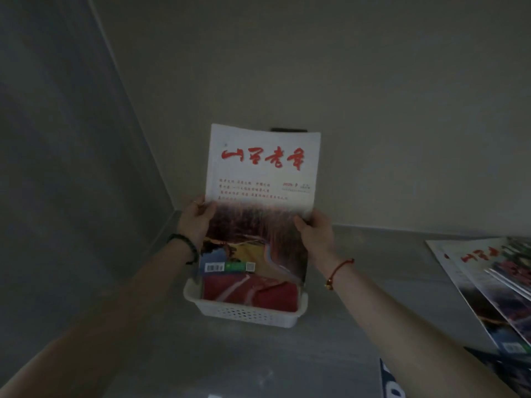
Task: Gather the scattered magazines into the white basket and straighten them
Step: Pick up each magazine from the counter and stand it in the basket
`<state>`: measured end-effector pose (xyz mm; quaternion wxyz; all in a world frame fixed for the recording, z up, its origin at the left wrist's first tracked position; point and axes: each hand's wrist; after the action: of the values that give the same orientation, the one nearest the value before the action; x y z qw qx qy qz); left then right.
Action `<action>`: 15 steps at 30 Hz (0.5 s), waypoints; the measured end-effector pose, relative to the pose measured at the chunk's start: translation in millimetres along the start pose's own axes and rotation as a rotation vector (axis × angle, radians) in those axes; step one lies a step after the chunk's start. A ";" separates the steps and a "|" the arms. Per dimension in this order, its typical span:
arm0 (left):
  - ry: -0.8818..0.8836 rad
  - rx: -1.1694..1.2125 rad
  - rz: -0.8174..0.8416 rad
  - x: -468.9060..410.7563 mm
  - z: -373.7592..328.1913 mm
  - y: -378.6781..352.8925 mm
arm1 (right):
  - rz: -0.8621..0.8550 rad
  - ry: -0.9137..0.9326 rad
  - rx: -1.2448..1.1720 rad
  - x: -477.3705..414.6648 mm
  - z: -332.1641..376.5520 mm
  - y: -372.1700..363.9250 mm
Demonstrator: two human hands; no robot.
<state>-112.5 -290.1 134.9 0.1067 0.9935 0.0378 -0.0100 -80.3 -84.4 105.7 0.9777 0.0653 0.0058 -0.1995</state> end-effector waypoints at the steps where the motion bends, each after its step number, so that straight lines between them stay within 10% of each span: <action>1: 0.004 -0.066 0.000 -4.8 5.5 3.7 | -0.013 -0.004 0.031 -0.9 -3.1 -7.1; 15: 0.162 -0.370 0.078 -40.6 97.3 28.2 | -0.067 -0.020 0.351 13.4 -58.1 -24.5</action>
<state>-151.9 -341.2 47.0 0.2843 0.9553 0.0088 0.0811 -76.7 -104.4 44.5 0.9441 0.2327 -0.0368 -0.2304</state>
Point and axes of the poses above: each hand's wrist, its own x-axis away from the middle knuckle, its own y-axis out of the back of the hand, z = x × y
